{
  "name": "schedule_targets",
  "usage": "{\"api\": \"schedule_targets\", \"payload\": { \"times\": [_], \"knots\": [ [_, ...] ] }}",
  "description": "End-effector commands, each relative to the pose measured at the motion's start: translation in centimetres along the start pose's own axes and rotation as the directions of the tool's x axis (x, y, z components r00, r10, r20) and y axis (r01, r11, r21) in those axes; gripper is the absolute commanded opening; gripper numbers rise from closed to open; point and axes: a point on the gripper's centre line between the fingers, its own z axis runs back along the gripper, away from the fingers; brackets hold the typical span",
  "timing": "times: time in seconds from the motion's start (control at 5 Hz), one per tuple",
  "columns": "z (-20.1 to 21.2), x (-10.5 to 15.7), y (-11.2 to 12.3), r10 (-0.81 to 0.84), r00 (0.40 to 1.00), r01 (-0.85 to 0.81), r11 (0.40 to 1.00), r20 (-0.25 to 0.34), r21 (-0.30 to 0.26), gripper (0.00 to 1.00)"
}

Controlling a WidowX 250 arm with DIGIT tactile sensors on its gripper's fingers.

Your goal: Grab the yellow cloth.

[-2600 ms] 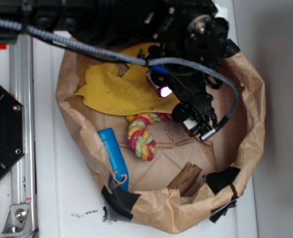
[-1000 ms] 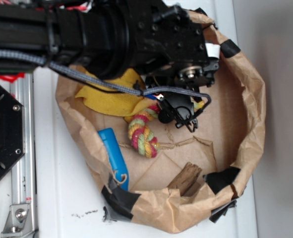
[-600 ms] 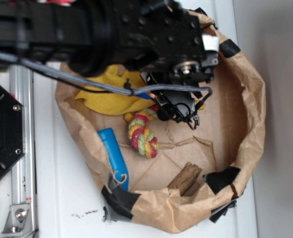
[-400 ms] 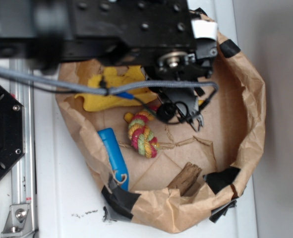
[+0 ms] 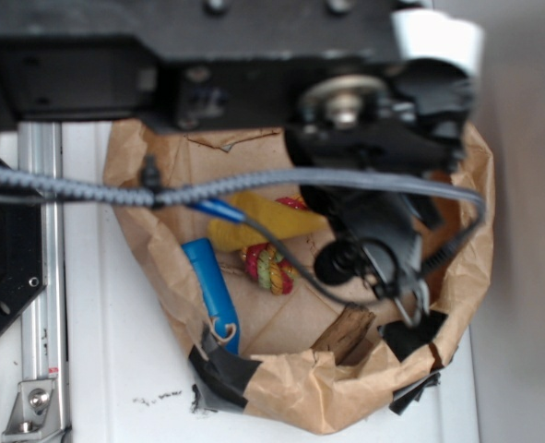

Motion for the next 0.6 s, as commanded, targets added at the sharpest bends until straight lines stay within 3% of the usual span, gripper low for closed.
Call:
{"api": "schedule_targets", "payload": {
  "times": [0.0, 0.2, 0.4],
  "knots": [
    [4.8, -2.5, 2.8, -0.161, 0.987, 0.159, 0.978, 0.003, 0.137, 0.00],
    [4.8, -3.4, 4.4, -0.157, 0.988, 0.155, 0.972, -0.006, 0.174, 0.00],
    [4.4, -3.4, 4.7, -0.141, 0.990, 0.140, 0.974, -0.008, 0.176, 0.00]
  ]
}}
